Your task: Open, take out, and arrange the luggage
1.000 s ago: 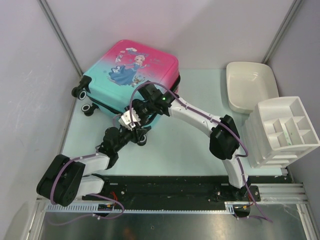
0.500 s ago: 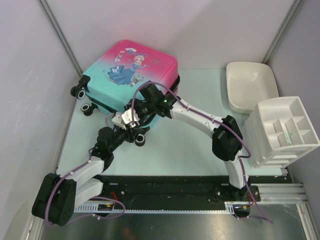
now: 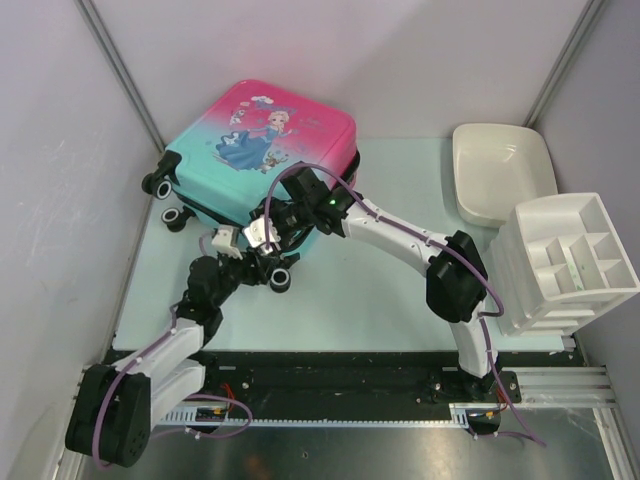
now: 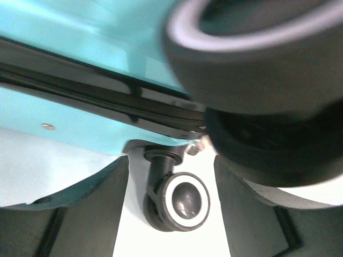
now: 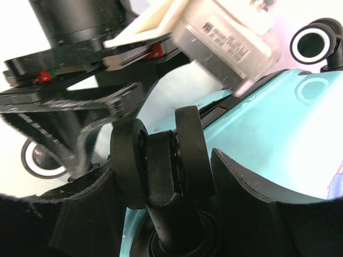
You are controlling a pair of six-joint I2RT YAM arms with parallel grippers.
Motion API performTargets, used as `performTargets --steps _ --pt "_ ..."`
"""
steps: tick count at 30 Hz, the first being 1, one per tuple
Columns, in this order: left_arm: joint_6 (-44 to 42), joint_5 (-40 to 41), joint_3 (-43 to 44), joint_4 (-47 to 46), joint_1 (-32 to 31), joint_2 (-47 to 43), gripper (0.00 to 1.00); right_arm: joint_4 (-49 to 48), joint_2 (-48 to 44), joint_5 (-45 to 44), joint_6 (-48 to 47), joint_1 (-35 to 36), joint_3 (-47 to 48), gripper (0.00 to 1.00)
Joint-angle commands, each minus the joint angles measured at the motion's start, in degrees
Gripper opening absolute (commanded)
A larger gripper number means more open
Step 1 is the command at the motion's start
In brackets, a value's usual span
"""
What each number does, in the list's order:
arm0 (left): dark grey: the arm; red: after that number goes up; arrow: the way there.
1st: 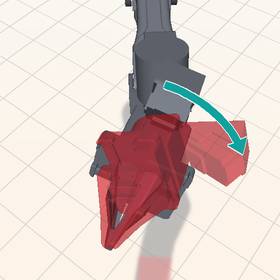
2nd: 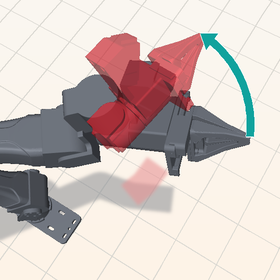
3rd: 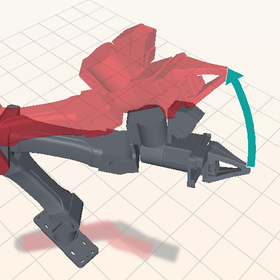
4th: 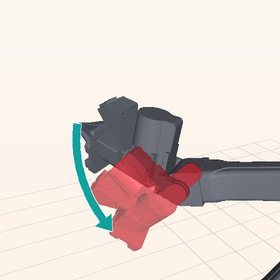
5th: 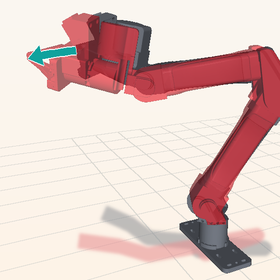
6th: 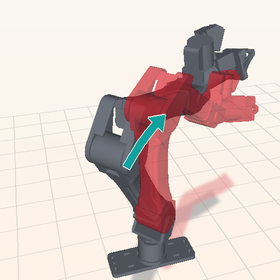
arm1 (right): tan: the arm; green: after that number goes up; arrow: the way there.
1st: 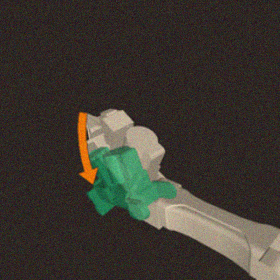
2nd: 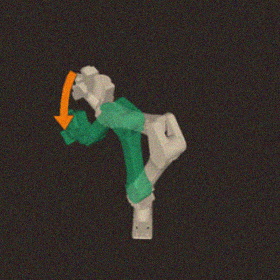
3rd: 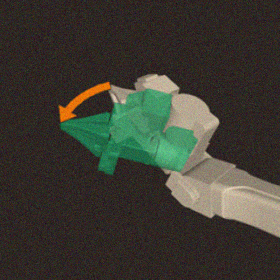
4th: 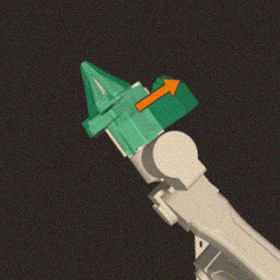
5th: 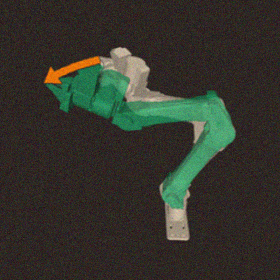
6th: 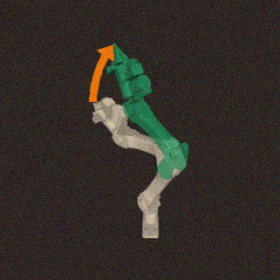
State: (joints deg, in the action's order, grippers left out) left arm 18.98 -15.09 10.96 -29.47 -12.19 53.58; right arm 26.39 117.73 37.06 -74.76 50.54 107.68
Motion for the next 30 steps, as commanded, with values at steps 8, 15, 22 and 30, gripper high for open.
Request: performTargets --steps 8,15,22,30 --pt "-2.2 2.43 2.57 -10.51 -5.3 10.29 0.66 -7.94 -0.84 -10.34 11.74 -6.6 1.13 0.0" --pt "2.98 2.96 6.52 -17.19 -6.8 18.05 0.59 -7.76 -0.75 -10.34 11.92 -6.42 1.31 0.0" --pt "7.29 9.64 6.61 -14.57 -7.68 14.62 0.67 -7.85 -0.58 -10.69 12.62 -6.33 1.39 0.0" --pt "11.15 7.46 7.41 -7.01 -4.61 9.62 0.18 -7.32 -1.63 -10.6 13.5 -5.98 0.26 0.0"
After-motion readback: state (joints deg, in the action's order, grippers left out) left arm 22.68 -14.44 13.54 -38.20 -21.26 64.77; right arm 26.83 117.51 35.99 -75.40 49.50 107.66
